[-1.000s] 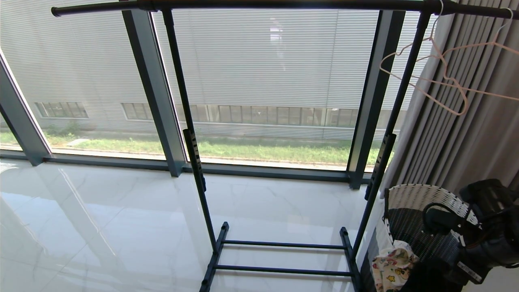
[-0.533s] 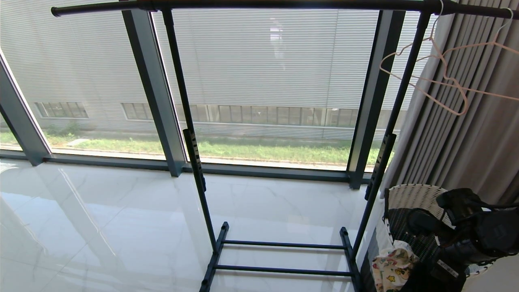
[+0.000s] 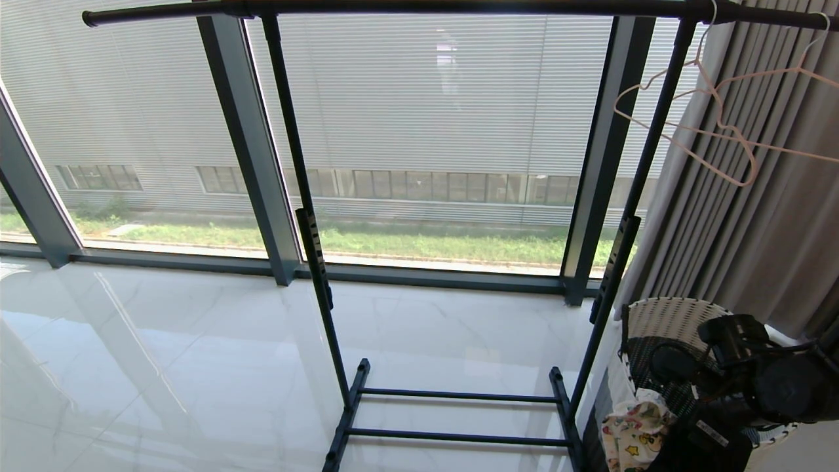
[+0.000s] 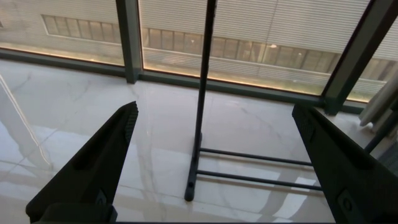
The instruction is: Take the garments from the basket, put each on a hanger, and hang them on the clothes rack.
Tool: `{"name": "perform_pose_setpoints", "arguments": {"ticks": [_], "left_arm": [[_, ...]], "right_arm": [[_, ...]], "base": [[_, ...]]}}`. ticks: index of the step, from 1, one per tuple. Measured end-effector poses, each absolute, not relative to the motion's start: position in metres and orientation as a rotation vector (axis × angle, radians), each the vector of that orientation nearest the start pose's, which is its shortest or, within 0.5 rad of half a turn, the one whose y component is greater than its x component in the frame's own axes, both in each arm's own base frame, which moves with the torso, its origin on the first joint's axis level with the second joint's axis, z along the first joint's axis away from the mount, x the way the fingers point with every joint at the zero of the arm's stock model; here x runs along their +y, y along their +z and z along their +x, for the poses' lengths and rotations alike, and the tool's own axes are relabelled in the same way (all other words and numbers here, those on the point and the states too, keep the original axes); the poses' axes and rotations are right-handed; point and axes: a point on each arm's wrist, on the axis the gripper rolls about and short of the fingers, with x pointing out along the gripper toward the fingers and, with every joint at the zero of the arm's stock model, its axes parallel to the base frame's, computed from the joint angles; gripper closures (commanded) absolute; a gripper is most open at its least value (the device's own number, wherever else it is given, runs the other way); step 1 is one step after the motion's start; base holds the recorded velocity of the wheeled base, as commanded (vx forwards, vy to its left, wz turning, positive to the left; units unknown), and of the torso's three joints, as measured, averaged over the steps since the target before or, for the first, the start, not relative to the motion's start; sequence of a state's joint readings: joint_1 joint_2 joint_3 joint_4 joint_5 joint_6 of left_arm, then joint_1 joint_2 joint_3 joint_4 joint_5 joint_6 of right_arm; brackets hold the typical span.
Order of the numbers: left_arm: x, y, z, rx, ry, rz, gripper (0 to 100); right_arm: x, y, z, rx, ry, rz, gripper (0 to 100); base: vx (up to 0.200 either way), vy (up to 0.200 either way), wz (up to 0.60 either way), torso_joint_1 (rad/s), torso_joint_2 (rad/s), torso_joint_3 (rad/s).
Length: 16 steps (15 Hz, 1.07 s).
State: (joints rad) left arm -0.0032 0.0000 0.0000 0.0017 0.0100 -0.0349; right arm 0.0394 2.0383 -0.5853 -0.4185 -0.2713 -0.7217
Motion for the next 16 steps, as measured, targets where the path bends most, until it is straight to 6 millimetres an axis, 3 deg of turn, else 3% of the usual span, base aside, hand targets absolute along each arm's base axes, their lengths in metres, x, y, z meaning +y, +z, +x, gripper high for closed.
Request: {"name": "perform_pose_setpoints", "arguments": {"ticks": [5, 9, 12, 16], "left_arm": [[0.000, 0.075, -0.023, 0.001, 0.007, -0.032, 0], [0.000, 0.075, -0.023, 0.001, 0.006, -0.021, 0], [0.000, 0.075, -0.023, 0.002, -0.002, 0.058, 0], [0.000, 0.075, -0.023, 0.002, -0.003, 0.066, 0]], "right_arm": [[0.006, 0.012, 0.275, 1.022, 0.160, -0.818, 100], [0.009, 0.037, 0.253, 0.979, 0.158, -0.818, 100], [0.022, 0.077, 0.236, 0.912, 0.172, -0.793, 100], [0.042, 0.168, 0.213, 0.843, 0.222, -0.775, 100]], "base": [[0.000, 0.000, 0.00, 0.000, 0.00, 0.000], [0.000, 0.000, 0.00, 0.000, 0.00, 0.000], [0.000, 0.000, 0.00, 0.000, 0.00, 0.000], [0.000, 0.000, 0.00, 0.000, 0.00, 0.000]]}}
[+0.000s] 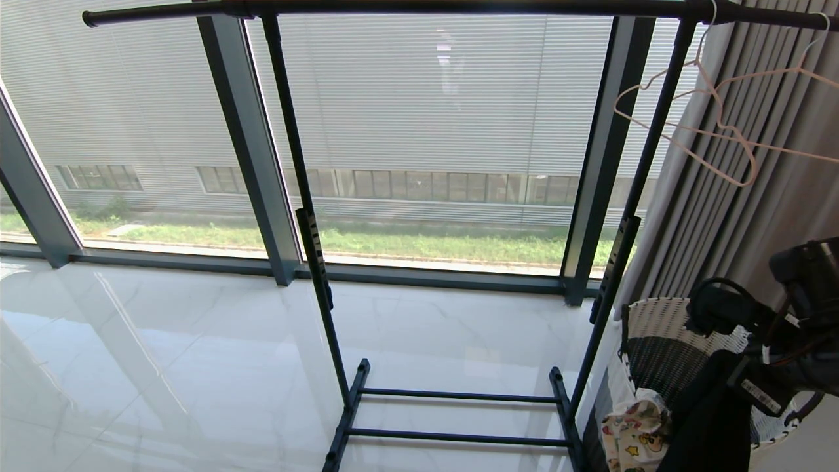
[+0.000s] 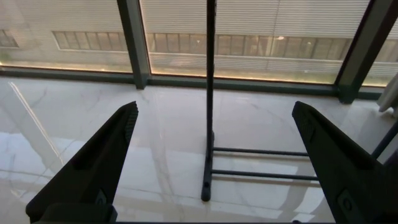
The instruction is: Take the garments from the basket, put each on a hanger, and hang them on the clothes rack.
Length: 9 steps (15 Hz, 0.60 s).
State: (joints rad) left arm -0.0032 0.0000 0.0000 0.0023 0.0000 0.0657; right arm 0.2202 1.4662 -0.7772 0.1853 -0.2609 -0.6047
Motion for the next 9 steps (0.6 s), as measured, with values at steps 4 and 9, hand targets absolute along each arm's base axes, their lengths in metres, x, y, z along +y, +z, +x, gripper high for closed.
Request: {"name": "perform_pose_setpoints", "arguments": {"ticks": [4, 9], "left_arm": [[0.000, 0.075, -0.023, 0.004, -0.003, 0.069, 0], [0.000, 0.075, -0.023, 0.003, -0.004, 0.069, 0]], "right_arm": [[0.054, 0.231, 0.170, 0.662, 0.283, -0.785, 100], [0.058, 0.252, 0.154, 0.549, 0.305, -0.780, 100]], "base": [[-0.200, 0.000, 0.00, 0.002, 0.00, 0.004], [-0.200, 0.000, 0.00, 0.000, 0.00, 0.008]]}}
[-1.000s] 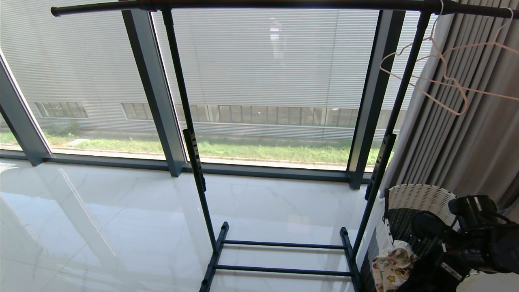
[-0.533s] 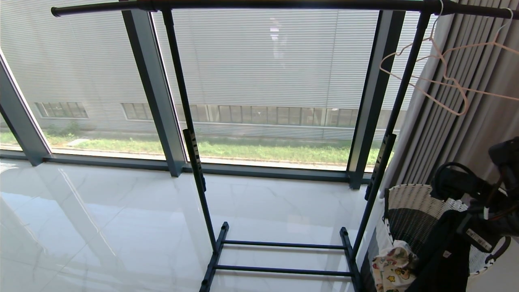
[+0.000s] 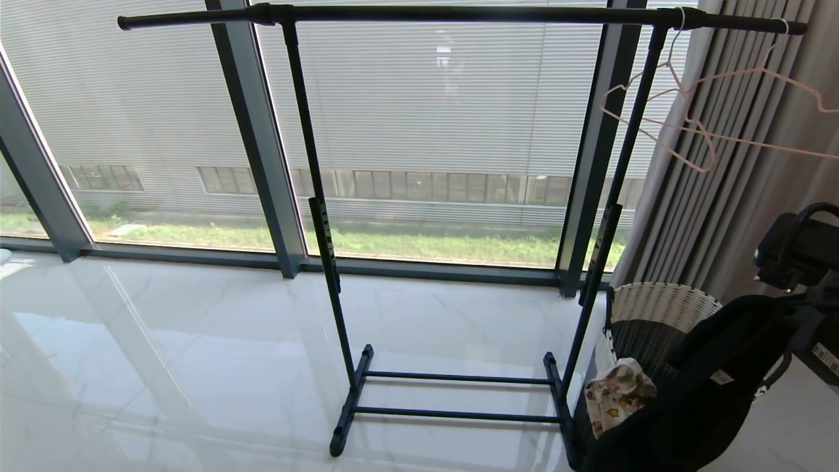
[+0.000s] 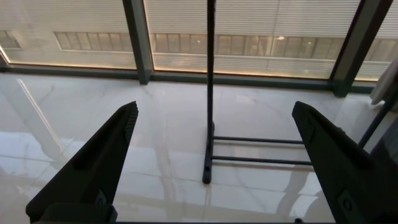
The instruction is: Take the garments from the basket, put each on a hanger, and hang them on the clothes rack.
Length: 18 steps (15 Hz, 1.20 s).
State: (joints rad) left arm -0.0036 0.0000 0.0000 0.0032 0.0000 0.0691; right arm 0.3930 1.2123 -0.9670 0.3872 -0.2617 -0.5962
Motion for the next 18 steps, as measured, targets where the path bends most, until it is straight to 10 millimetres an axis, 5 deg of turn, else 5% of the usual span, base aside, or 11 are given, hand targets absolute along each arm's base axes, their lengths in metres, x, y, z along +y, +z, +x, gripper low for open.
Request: {"name": "perform_pose_setpoints", "arguments": {"ticks": [5, 14, 18], "left_arm": [[0.000, 0.075, -0.023, 0.003, -0.003, 0.066, 0], [0.000, 0.077, -0.023, -0.010, -0.003, 0.064, 0], [0.001, 0.129, -0.018, -0.088, -0.050, -0.034, 0]], "right_arm": [[0.066, 0.260, 0.152, 0.505, 0.342, -0.789, 100], [0.100, 0.267, 0.157, 0.442, 0.487, -0.828, 100], [0.115, 0.264, 0.156, 0.432, 0.548, -0.853, 100]], "base": [[-0.200, 0.000, 0.00, 0.001, 0.00, 0.004], [0.000, 0.000, 0.00, 0.000, 0.00, 0.000], [0.000, 0.000, 0.00, 0.000, 0.00, 0.000]]}}
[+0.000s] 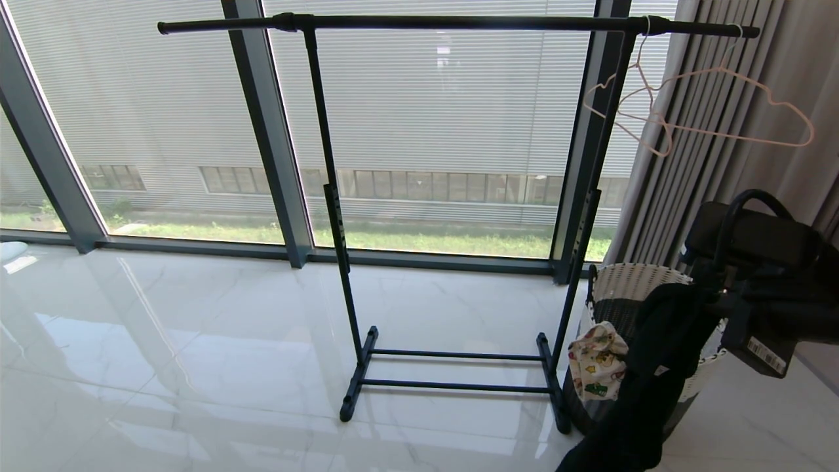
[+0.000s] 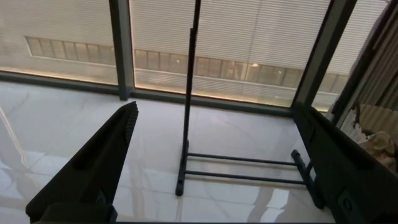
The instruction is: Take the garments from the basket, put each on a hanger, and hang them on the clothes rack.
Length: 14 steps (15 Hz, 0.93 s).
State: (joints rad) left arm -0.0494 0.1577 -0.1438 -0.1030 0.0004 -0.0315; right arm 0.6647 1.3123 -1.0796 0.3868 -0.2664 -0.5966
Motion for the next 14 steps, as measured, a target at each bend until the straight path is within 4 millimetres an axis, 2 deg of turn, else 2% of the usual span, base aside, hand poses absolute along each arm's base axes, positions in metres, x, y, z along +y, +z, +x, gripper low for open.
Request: {"name": "perform_pose_setpoints", "arguments": {"ticks": [1, 3, 5, 7, 9, 12, 14], "left_arm": [[0.001, 0.150, -0.009, -0.082, -0.065, -0.057, 0], [-0.003, 0.188, 0.024, -0.032, -0.139, -0.101, 0], [-0.024, 0.207, 0.067, 0.047, -0.322, -0.134, 0], [-0.059, 0.207, 0.097, 0.149, -0.472, -0.127, 0], [-0.102, 0.199, 0.111, 0.254, -0.634, -0.080, 0], [-0.169, 0.183, 0.103, 0.377, -0.875, 0.015, 0], [-0.214, 0.178, 0.099, 0.436, -0.968, 0.026, 0]], "right_arm": [[0.116, 0.265, 0.156, 0.425, 0.552, -0.852, 100], [0.118, 0.273, 0.156, 0.398, 0.548, -0.843, 100], [0.120, 0.286, 0.156, 0.355, 0.544, -0.826, 100], [0.122, 0.292, 0.155, 0.331, 0.548, -0.818, 100], [0.125, 0.293, 0.153, 0.319, 0.567, -0.817, 100], [0.139, 0.291, 0.143, 0.300, 0.649, -0.819, 100], [0.149, 0.289, 0.138, 0.296, 0.692, -0.811, 100]], "base": [[0.000, 0.000, 0.00, 0.000, 0.00, 0.000], [0.000, 0.000, 0.00, 0.000, 0.00, 0.000], [0.000, 0.000, 0.00, 0.000, 0.00, 0.000], [0.000, 0.000, 0.00, 0.000, 0.00, 0.000], [0.000, 0.000, 0.00, 0.000, 0.00, 0.000], [0.000, 0.000, 0.00, 0.000, 0.00, 0.000], [0.000, 0.000, 0.00, 0.000, 0.00, 0.000]]}}
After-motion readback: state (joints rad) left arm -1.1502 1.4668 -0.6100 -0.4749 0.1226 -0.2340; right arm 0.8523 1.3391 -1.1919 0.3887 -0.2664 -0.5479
